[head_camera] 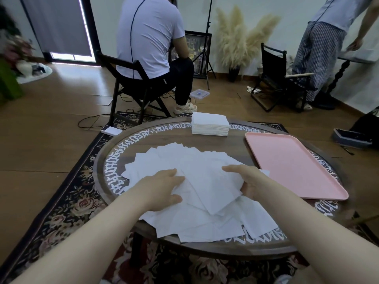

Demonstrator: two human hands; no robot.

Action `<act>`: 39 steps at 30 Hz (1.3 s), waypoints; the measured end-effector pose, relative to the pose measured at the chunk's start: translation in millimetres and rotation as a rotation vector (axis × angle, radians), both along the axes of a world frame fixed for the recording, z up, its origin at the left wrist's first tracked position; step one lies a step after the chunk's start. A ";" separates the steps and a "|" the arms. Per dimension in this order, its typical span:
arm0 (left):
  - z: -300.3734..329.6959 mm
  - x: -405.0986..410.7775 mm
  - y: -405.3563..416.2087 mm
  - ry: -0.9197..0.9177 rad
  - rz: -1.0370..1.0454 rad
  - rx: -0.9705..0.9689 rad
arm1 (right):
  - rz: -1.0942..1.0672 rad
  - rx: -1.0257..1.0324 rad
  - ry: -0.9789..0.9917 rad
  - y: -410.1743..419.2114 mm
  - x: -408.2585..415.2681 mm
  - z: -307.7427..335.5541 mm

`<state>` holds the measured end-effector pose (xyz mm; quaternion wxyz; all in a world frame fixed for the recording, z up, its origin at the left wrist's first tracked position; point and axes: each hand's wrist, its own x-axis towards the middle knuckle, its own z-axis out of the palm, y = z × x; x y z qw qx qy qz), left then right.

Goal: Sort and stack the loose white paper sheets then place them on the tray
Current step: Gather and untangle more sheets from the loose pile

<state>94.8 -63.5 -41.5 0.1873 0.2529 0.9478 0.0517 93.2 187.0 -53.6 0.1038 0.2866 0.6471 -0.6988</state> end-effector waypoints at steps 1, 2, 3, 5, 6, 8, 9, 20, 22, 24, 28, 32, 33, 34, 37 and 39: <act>0.0 0.4 -1.5 -0.004 0.004 -0.009 | 0.047 -0.009 -0.049 0.8 2.9 1.4; -0.3 0.9 -2.7 -0.012 0.004 -0.012 | 0.112 0.000 -0.091 1.4 5.9 2.5; -0.7 1.6 -3.5 -0.019 0.004 -0.011 | 0.179 0.036 -0.118 2.3 7.9 2.4; -0.8 2.4 -4.0 -0.024 0.003 -0.003 | 0.261 0.162 -0.112 1.6 8.6 1.6; -0.4 2.5 -4.1 -0.022 0.002 0.001 | 0.273 0.241 -0.083 -0.1 7.9 1.6; 0.5 1.9 -4.3 -0.019 0.001 0.006 | 0.269 0.334 -0.013 -4.5 5.7 1.6; 0.7 1.6 -4.3 -0.019 0.000 0.007 | 0.264 0.333 0.015 -6.7 5.1 1.8; -0.6 2.1 -8.7 -0.004 0.062 0.004 | 0.180 0.169 -0.003 -24.4 2.1 -1.2; -0.9 3.1 -10.2 -0.020 0.090 -0.021 | 0.162 0.180 0.018 -24.0 1.4 -1.3; -1.4 3.5 -11.6 -0.034 0.115 -0.042 | 0.127 0.186 0.047 -22.8 1.3 -0.9; -1.6 2.3 -13.0 -0.031 0.125 -0.066 | 0.074 0.245 0.132 -11.3 4.7 3.5; 1.7 2.4 -13.9 -0.026 0.132 -0.121 | -0.038 0.212 0.252 10.6 11.8 19.7; 3.6 2.3 -13.4 -0.003 0.141 -0.134 | -0.070 0.158 0.280 15.0 14.2 25.3; 5.6 2.1 -12.0 0.044 0.154 -0.119 | -0.094 0.083 0.307 18.1 16.9 31.7; 15.9 1.0 -0.7 0.113 0.276 0.298 | -0.085 -0.155 0.363 21.8 27.5 51.0; 29.7 4.5 11.9 -0.128 0.426 0.837 | -0.024 -0.281 0.393 19.3 34.0 60.3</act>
